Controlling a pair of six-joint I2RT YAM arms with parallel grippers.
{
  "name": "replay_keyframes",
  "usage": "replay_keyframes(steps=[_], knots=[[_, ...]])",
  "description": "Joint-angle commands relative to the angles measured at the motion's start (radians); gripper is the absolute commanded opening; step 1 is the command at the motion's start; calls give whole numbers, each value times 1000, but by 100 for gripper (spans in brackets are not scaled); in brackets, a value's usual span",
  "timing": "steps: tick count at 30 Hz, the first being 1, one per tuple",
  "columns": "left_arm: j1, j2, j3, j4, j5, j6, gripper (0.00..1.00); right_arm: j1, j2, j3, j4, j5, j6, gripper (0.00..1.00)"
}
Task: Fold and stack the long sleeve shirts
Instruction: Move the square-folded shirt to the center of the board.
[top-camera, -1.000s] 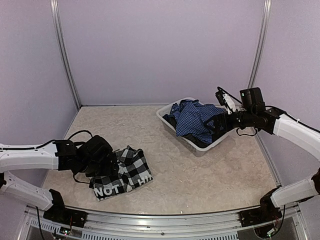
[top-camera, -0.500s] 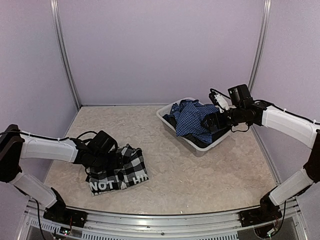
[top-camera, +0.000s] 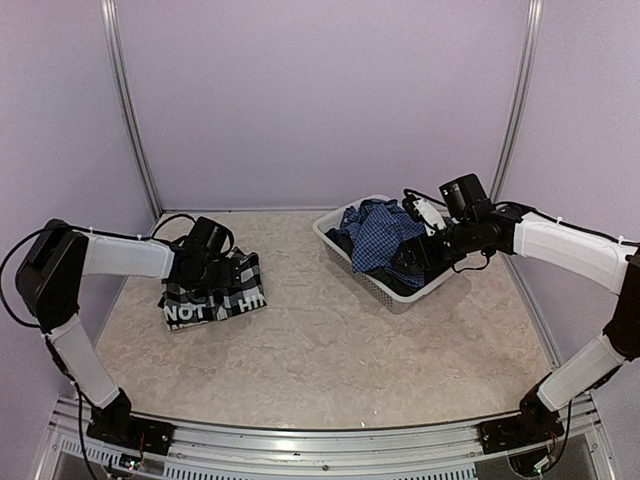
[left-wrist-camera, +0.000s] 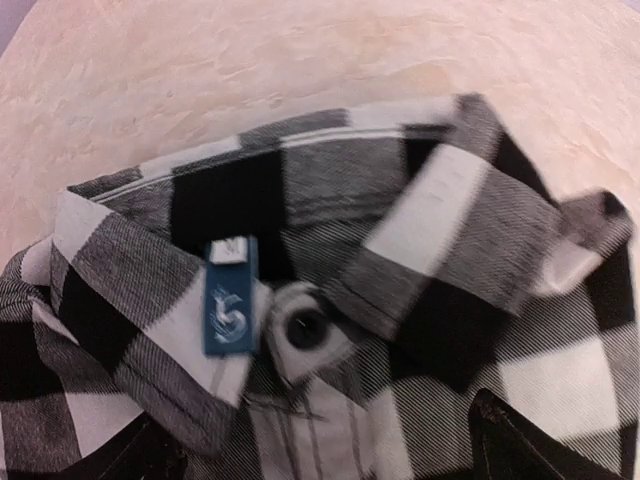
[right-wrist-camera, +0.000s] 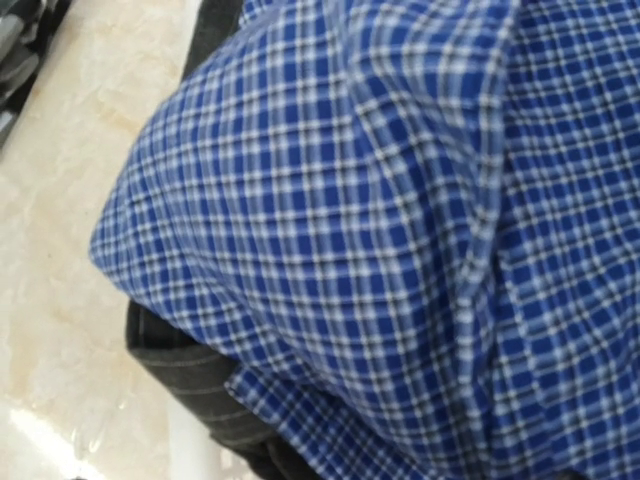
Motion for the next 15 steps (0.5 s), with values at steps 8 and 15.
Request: replay_keyframes(steps=[8, 15], knots=[[-189, -306, -163, -57, -55, -89, 96, 10, -27, -33, 48, -5, 9, 97], [-84, -188, -209, 26, 27, -84, 88, 10, -13, -26, 62, -22, 9, 97]])
